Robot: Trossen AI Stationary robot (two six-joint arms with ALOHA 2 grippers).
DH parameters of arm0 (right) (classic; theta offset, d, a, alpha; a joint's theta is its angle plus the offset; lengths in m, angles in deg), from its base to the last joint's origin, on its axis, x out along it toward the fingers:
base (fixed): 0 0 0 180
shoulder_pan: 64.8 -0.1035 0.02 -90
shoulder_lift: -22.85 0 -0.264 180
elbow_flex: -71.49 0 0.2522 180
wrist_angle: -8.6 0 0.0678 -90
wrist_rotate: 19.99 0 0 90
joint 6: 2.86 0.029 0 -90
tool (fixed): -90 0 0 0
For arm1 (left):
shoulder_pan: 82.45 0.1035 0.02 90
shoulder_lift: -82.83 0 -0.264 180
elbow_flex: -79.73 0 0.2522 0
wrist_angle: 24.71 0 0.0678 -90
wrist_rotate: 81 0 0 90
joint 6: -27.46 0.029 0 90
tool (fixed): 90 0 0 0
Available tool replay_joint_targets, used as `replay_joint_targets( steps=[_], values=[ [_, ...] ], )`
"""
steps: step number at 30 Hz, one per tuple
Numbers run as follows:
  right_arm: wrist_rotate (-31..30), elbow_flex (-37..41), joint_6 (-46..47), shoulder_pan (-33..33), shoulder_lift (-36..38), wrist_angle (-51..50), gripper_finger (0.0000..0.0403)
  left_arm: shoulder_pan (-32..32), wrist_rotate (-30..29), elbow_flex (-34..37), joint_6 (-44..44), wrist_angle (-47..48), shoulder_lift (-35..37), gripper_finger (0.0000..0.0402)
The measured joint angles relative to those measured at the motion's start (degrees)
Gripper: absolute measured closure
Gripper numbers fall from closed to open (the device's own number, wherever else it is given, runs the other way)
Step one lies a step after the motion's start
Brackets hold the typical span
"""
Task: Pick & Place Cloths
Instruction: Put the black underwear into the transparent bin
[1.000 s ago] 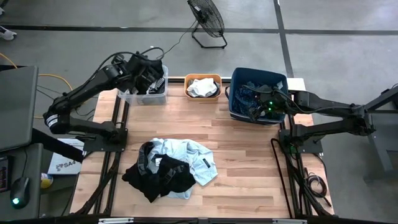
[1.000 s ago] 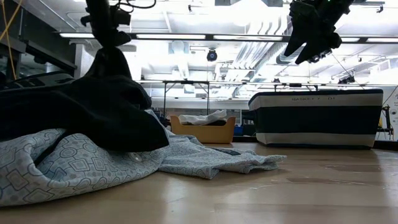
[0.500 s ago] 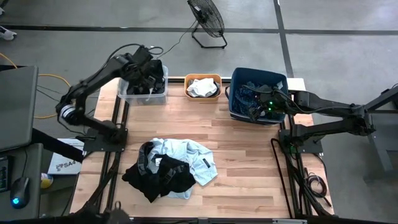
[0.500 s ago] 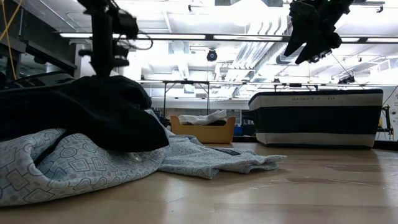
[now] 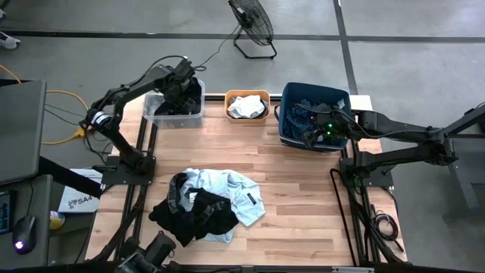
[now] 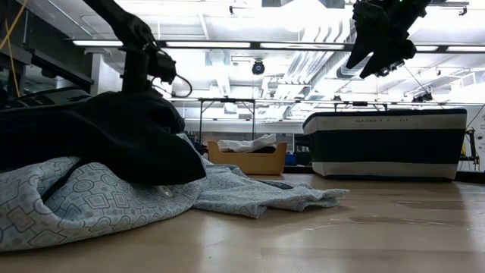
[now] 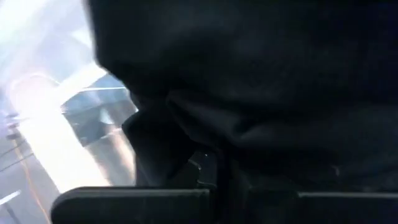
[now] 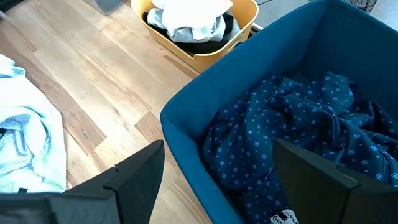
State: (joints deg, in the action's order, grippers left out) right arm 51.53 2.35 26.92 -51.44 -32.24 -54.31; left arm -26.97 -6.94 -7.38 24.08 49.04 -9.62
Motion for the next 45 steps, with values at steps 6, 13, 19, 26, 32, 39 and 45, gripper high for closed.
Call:
replay_joint_targets(
  steps=[6,13,19,26,32,39,45],
  values=[
    [0.0,0.0,0.0,0.0,0.0,0.0,0.0114,0.0,0.7,0.0,0.2,0.0,-2.4,0.0400],
    [0.0,0.0,0.0,0.0,0.0,0.0,0.0114,0.1,4.9,0.0,1.8,1.5,-2.4,0.0400],
    [0.2,2.7,0.0,0.0,0.0,1.6,0.0114,0.1,3.8,0.0,1.8,1.9,-2.4,0.0399],
    [0.9,5.8,0.5,0.0,0.0,3.4,0.0114,0.0,0.5,0.0,1.6,1.6,-1.8,0.0339],
    [0.9,5.8,0.0,0.0,0.0,5.7,0.0114,0.0,0.1,0.0,1.6,1.7,2.4,0.0263],
    [0.9,5.8,0.0,0.0,0.0,5.7,0.0114,0.0,2.1,0.0,1.4,0.2,9.9,0.0211],
    [0.9,5.8,0.0,0.0,0.0,6.7,0.0114,0.0,2.4,0.0,1.6,-11.2,14.2,0.0206]
  ],
)
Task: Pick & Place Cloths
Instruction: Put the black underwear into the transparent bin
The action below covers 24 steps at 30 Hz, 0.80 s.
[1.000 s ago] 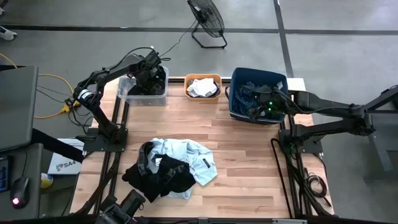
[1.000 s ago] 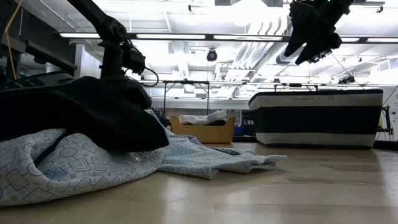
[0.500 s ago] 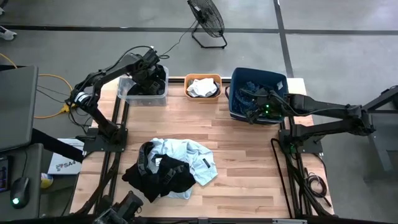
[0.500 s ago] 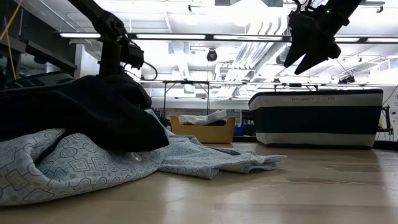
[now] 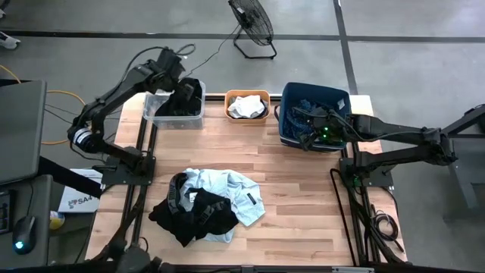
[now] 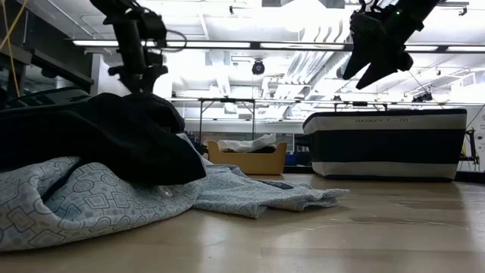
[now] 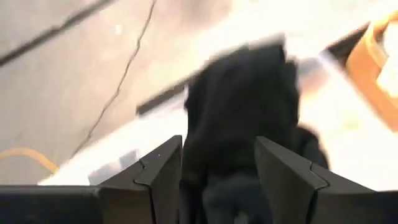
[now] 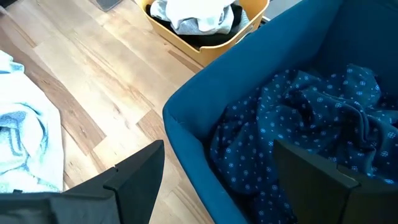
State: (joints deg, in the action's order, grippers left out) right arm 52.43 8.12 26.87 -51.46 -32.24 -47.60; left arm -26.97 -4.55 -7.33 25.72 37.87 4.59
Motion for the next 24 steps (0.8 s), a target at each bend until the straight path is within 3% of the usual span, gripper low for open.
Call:
replay_joint_targets(
  steps=[6,13,24],
  values=[
    [0.0,0.0,0.0,0.0,0.0,0.0,0.0114,0.0,6.0,0.0,1.4,-6.7,-1.8,0.0206],
    [0.0,0.0,0.0,0.0,0.0,-0.1,0.0114,0.1,5.2,0.0,-2.1,-11.9,-6.3,0.0206],
    [0.0,0.0,-0.1,0.0,0.0,-0.2,0.0114,0.0,5.1,0.0,-2.7,-11.1,-9.0,0.0207]
  ],
)
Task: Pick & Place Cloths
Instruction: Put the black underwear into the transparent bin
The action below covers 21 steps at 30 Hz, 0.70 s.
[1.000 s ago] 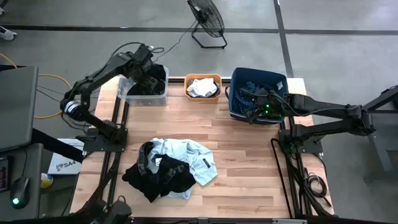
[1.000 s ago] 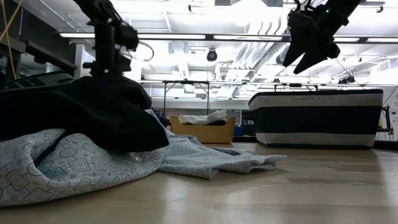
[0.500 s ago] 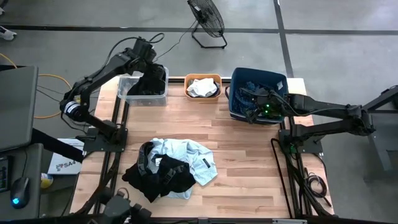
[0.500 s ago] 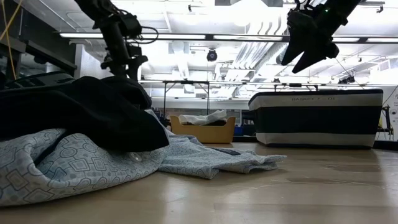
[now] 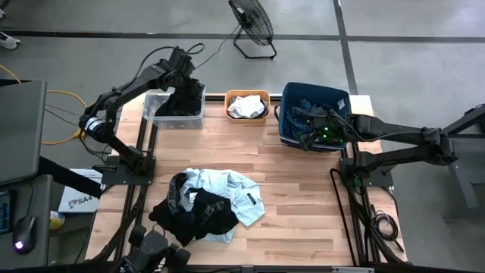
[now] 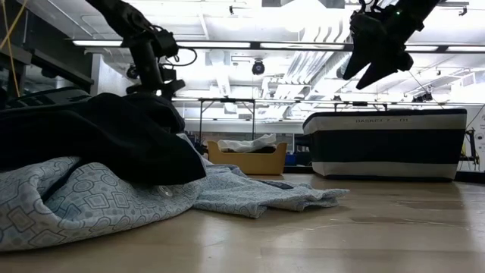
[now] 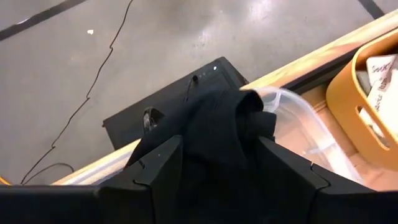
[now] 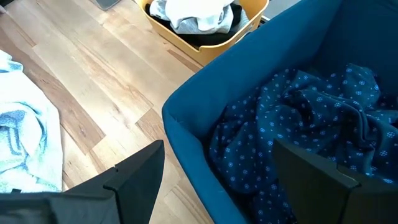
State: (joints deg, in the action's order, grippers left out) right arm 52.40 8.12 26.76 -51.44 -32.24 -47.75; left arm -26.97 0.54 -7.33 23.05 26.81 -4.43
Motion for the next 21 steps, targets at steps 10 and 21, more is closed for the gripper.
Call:
replay_joint_targets(
  steps=[10,21],
  values=[
    [0.0,0.0,0.0,0.0,0.0,0.0,0.0114,0.0,-0.1,0.0,2.8,2.0,0.0,0.0360],
    [0.0,0.0,0.1,0.0,0.0,0.0,0.0114,-0.1,0.5,0.0,5.8,12.6,2.7,0.0398]
  ],
)
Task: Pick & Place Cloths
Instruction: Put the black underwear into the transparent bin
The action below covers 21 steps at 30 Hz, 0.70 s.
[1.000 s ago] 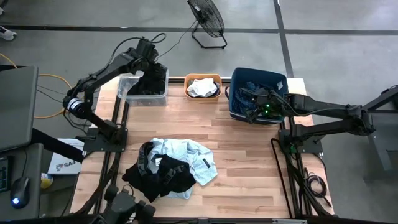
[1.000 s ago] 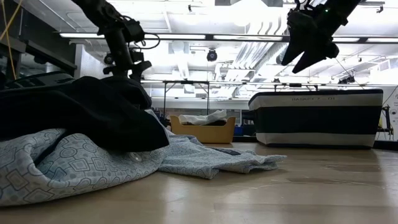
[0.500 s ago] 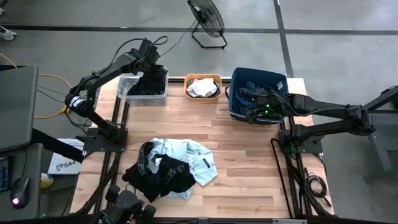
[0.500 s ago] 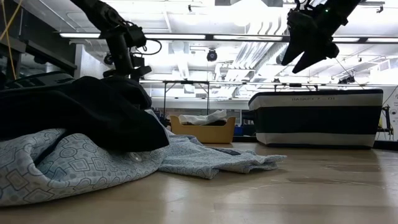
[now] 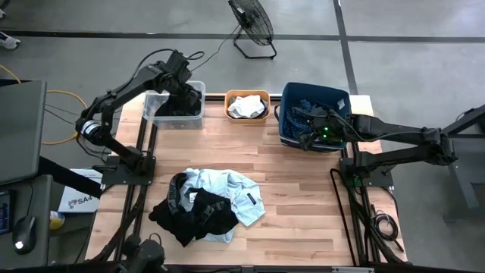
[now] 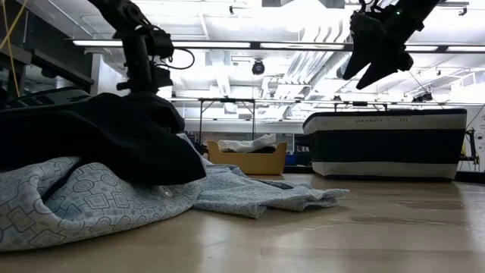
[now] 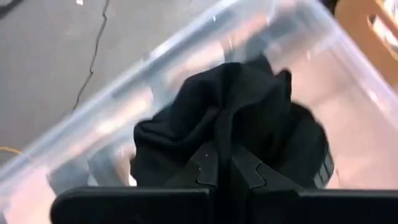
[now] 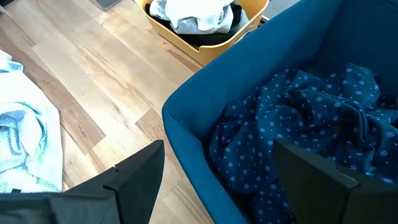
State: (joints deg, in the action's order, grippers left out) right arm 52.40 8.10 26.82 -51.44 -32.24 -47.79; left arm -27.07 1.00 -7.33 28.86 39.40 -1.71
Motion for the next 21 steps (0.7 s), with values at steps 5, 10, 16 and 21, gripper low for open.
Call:
replay_joint_targets(
  steps=[5,10,16,21],
  values=[
    [0.0,0.0,0.0,0.0,0.0,0.0,0.0114,0.1,0.4,0.0,-0.1,8.6,1.5,0.0399],
    [0.0,0.0,0.2,0.0,0.0,0.0,0.0114,0.1,0.0,1.8,-0.1,9.9,1.5,0.0400],
    [0.0,0.0,0.2,0.0,0.0,0.0,0.0114,0.1,0.1,7.9,-0.6,6.3,1.4,0.0400],
    [0.0,0.0,0.1,0.0,0.0,0.0,0.0114,0.1,-0.4,9.5,-1.2,3.5,1.4,0.0399]
  ],
)
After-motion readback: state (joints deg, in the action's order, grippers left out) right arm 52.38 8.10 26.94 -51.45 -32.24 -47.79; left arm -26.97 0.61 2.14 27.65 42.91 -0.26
